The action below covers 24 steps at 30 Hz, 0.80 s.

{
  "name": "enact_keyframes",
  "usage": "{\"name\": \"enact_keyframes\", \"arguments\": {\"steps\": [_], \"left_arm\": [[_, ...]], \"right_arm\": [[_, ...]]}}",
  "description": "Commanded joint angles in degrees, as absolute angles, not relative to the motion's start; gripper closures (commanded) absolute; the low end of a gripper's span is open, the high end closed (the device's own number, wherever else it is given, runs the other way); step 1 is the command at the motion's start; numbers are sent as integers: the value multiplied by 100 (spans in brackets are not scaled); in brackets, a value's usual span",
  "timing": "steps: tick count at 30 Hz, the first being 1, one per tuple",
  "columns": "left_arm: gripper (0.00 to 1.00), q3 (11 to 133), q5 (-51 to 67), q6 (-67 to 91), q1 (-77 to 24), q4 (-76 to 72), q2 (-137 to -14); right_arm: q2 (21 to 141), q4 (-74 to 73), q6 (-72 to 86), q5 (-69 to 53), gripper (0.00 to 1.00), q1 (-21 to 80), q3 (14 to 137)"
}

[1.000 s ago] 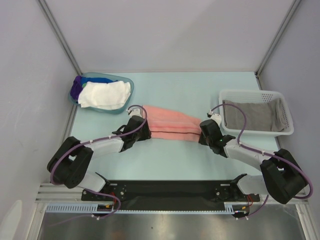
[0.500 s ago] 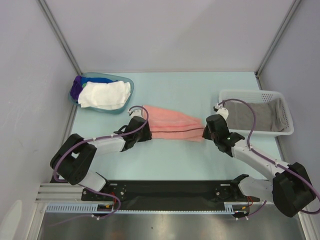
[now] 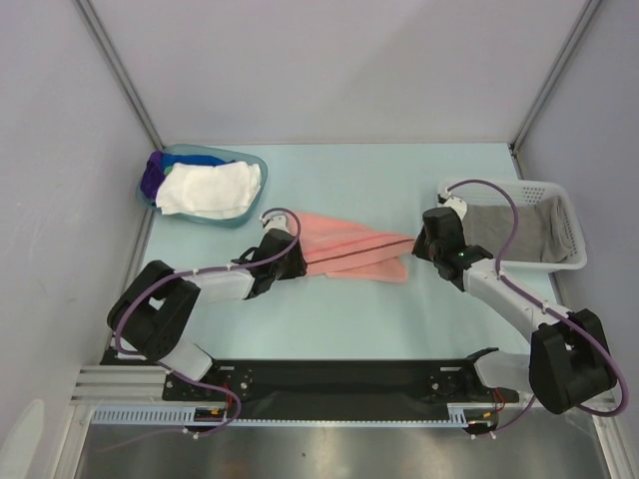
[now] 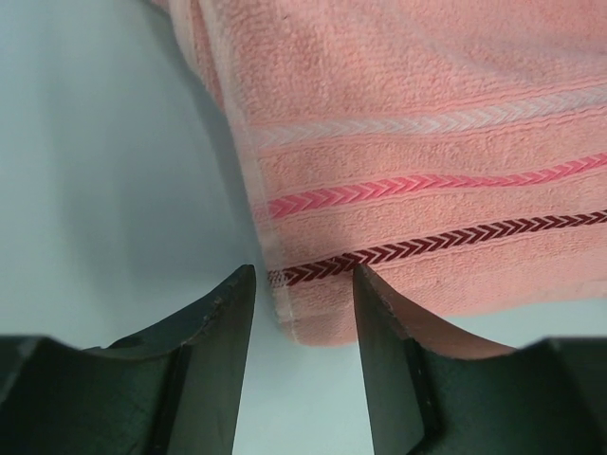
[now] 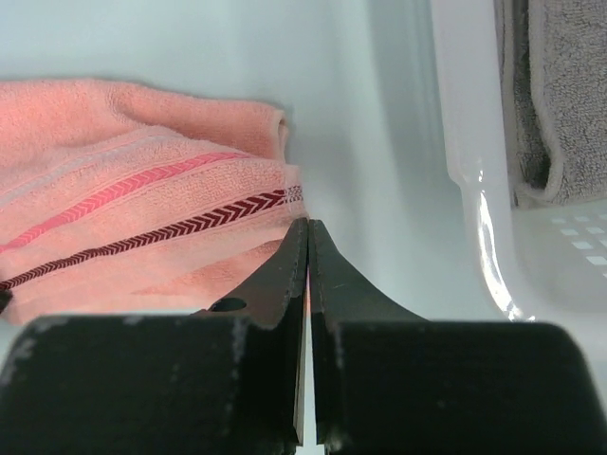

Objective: Fold and stack the towels
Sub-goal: Flatten out the crumpled towel

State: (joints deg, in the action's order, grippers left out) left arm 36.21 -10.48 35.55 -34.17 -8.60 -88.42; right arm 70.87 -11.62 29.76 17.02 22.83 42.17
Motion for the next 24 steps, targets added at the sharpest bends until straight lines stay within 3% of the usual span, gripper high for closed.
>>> {"name": "enact_keyframes", "arguments": {"steps": [1,8,11,12,15,24], "left_arm": [[49,3850,-800,3472,-3375,-1107,-9052],[63,3753,-545,3647,-3375,-1073,-9097],[77,3692,-580,3683,-3375,-932,-8887],[89,3691,-615,3683,-3375,-862,-8773],[100,3884,-685,3578,-3375,-485,-8282],[100,5720,-1081,2673,-3393,1168,-7261]], "right_arm": [[7163,-1019,2856,1547,100,2259,4491],[7102,-1019,2892,1529,100,2285,4439],[7058,-1037,2892,1547,100,2320,4447],[7032,-1055,2874,1538,100,2329,4447],[6987,-1090,2830,1503,100,2329,4544],[6434,-1195,2541,1169,100,2381,5018]]}}
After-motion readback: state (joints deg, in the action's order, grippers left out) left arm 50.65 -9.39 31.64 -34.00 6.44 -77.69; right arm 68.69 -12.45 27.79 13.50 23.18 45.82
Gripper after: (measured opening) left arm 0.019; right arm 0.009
